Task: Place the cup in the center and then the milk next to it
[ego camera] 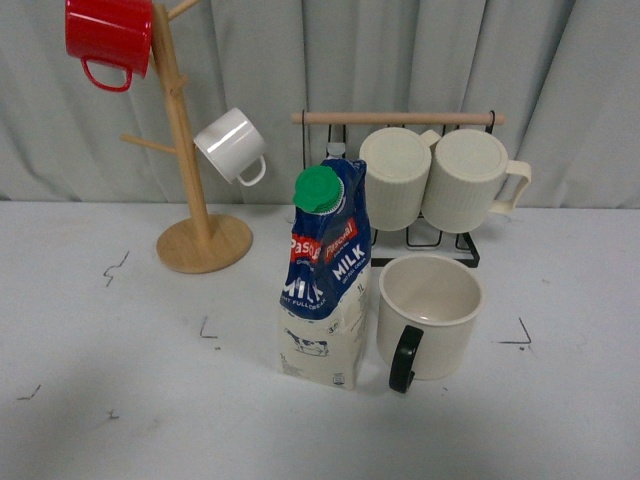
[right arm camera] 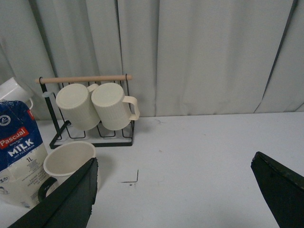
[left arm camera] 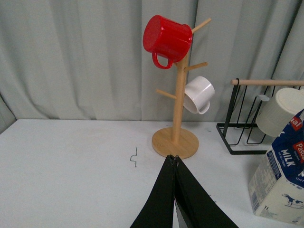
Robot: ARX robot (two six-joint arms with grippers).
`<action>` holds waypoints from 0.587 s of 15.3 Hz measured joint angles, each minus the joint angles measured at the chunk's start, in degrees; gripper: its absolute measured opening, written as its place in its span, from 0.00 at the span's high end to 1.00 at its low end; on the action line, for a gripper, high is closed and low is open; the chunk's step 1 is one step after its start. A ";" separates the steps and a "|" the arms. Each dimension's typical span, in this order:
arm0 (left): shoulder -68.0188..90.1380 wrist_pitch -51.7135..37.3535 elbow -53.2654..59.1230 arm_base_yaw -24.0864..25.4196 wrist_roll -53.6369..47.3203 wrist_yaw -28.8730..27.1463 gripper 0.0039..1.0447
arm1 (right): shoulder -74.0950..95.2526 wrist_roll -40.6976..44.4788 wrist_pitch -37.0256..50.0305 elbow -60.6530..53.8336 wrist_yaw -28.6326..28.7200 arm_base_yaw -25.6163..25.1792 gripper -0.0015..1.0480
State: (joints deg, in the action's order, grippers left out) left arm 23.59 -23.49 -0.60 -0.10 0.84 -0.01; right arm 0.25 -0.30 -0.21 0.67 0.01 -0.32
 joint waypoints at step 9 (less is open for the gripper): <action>-12.41 12.26 0.00 0.02 0.00 0.00 0.99 | 0.00 0.00 0.02 0.00 0.00 0.00 0.06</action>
State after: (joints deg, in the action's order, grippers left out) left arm 11.18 -11.22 -0.60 -0.08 0.84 -0.01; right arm 0.25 -0.30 -0.19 0.67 0.01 -0.32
